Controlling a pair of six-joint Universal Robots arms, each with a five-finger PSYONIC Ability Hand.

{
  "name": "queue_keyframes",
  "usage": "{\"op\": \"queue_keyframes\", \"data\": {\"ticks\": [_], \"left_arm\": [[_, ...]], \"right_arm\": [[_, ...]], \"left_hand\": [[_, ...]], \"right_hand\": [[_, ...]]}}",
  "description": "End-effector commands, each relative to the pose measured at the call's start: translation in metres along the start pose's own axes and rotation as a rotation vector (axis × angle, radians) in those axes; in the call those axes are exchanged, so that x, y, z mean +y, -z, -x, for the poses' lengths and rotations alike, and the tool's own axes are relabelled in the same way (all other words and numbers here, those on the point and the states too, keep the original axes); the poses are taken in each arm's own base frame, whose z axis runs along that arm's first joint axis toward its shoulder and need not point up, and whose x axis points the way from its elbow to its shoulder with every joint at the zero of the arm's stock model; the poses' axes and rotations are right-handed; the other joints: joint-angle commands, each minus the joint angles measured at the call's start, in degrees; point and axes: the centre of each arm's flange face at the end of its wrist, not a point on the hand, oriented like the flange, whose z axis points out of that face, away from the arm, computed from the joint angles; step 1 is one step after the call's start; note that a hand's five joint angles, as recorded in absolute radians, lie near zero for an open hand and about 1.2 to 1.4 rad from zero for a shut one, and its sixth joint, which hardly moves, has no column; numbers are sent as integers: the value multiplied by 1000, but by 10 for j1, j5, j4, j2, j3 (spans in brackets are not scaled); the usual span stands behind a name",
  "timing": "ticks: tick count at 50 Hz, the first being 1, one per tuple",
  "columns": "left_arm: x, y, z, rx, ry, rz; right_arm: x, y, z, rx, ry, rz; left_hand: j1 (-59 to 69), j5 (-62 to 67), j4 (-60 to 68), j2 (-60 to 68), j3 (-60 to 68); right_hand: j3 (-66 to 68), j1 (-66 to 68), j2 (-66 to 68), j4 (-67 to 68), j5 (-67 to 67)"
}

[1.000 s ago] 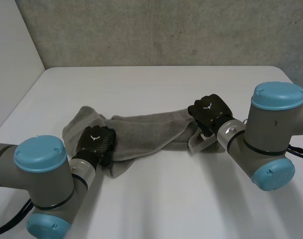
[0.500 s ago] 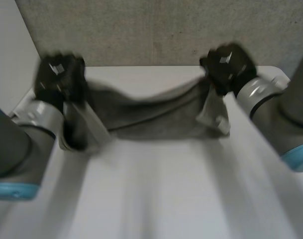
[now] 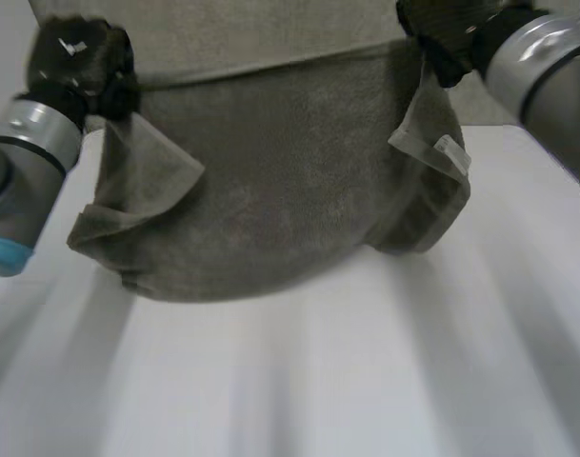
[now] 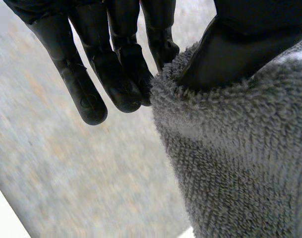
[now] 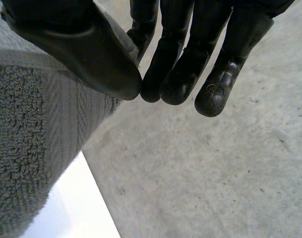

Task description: Fold the towel.

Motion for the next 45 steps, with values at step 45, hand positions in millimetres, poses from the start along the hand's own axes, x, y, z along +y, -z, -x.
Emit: {"op": "queue_keyframes", "data": {"ticks": [45], "left_arm": [[86, 31, -39, 197, -71, 62]], "right_arm": [[101, 24, 129, -277, -139, 259]], "left_hand": [[71, 55, 21, 37, 34]], "right_hand": [[-664, -663, -667, -670, -673]]}}
